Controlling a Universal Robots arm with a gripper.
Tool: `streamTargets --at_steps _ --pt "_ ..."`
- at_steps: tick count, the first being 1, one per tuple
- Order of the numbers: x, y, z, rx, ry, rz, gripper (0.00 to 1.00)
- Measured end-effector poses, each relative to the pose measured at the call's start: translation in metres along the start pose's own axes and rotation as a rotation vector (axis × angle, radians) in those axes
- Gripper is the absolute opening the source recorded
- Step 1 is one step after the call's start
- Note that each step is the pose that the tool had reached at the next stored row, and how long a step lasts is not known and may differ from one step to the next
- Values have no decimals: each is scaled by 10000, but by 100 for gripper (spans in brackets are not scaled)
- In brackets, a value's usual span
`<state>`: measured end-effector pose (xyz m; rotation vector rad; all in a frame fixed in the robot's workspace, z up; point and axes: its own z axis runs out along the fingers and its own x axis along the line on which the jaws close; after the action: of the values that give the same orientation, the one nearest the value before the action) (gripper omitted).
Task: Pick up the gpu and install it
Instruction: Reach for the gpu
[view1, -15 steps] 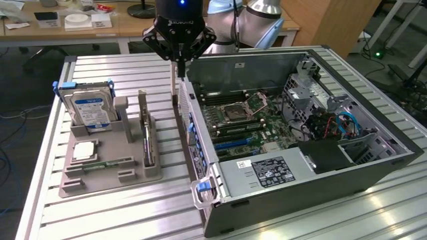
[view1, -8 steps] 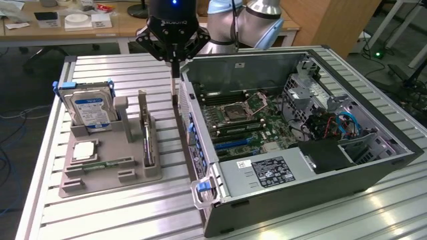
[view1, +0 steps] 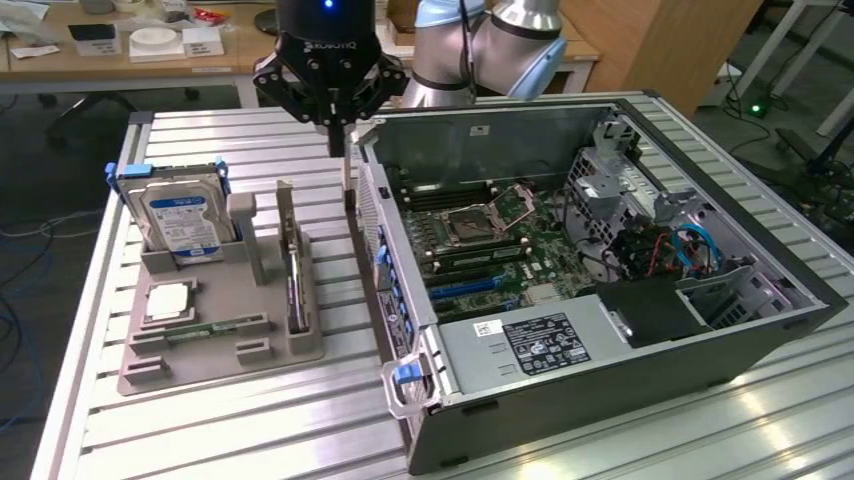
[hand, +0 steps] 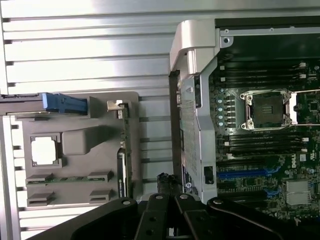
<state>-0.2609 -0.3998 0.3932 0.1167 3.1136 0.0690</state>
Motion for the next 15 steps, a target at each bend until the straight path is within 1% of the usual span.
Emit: streamTargets --at_steps 10,15 --pt "145 -13 -4 1 0 -1 11" --pt "234 -20 -6 0 0 0 11"
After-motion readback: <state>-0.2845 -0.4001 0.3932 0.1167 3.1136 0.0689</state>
